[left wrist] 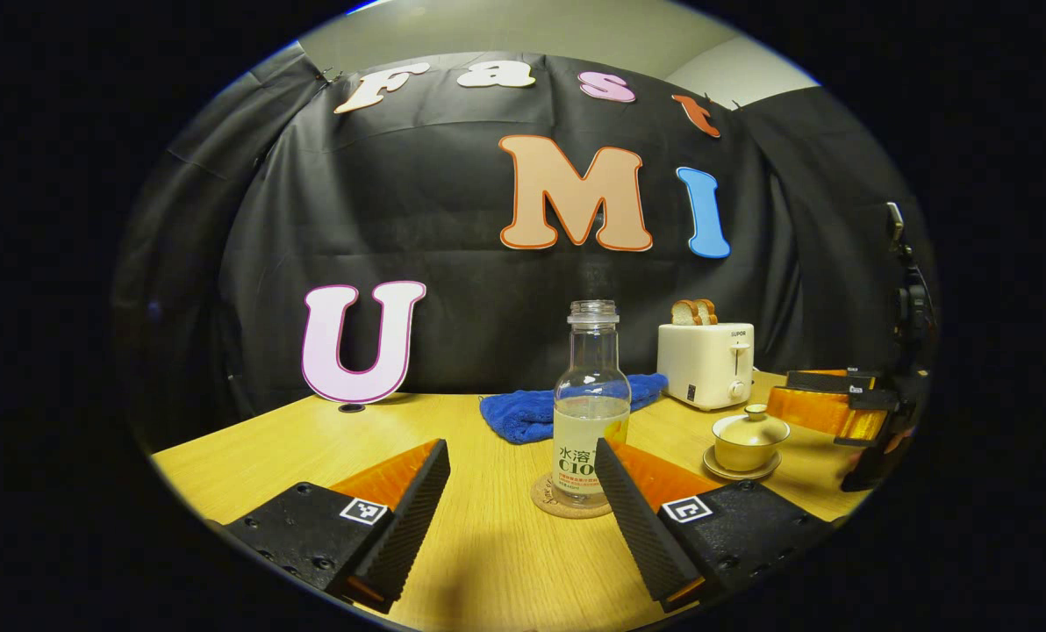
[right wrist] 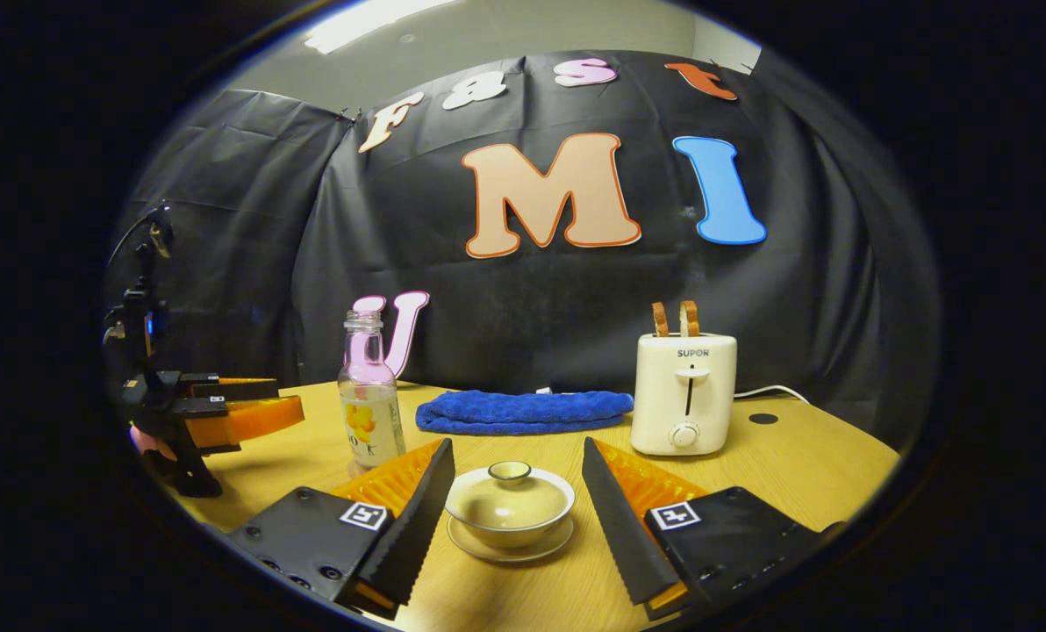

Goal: Open the teacup lid with one hand, grasp the water bottle and pour water into the teacup with the other hand; after pouring, place the water bottle on the coaster and then close the teacup lid.

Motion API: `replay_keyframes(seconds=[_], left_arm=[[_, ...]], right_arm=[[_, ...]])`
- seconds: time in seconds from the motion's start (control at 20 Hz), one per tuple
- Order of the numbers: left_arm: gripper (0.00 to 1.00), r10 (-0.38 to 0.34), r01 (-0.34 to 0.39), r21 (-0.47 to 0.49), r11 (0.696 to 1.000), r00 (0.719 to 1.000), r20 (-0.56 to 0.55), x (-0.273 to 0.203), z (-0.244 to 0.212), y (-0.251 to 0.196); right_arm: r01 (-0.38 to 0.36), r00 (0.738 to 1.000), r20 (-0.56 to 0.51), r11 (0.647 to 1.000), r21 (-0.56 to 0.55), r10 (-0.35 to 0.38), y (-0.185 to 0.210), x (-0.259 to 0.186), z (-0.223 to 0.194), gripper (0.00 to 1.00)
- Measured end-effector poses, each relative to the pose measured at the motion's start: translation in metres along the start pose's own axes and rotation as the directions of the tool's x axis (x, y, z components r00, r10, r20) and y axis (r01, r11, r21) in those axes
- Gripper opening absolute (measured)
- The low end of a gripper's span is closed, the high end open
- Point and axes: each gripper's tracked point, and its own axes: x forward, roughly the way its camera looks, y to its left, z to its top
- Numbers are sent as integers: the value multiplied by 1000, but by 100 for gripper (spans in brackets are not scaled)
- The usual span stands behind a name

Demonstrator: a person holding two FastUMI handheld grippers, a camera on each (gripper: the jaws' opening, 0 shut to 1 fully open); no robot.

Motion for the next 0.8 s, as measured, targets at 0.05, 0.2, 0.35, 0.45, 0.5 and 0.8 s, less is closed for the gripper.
replay_keyframes(seconds=[0.05, 0.2, 0.35, 0.45, 0.5, 0.8], left_arm=[[97, 0, 0, 0, 1000, 1000, 0, 0, 0, 0], [96, 11, -11, 2, 1000, 1000, 0, 0, 1, 2], [97, 37, -37, 5, 999, 999, 2, -1, 1, 8], [97, 53, -53, 5, 999, 999, 1, -2, 0, 11], [97, 55, -55, 5, 998, 998, 1, -2, 0, 11], [99, 52, -52, 4, 999, 999, 0, -1, 0, 9]], right_arm=[[3, 1000, 0, 1000, 1, -3, 0, -5, 0, 92], [47, 999, 2, 999, -1, -47, -6, -22, 1, 92], [167, 986, 10, 986, -5, -167, -29, -41, 3, 90], [230, 973, 13, 973, -6, -230, -39, -50, 3, 90], [251, 968, 14, 968, -6, -251, -42, -52, 4, 89], [285, 958, 15, 959, -7, -285, -47, -54, 3, 92]])
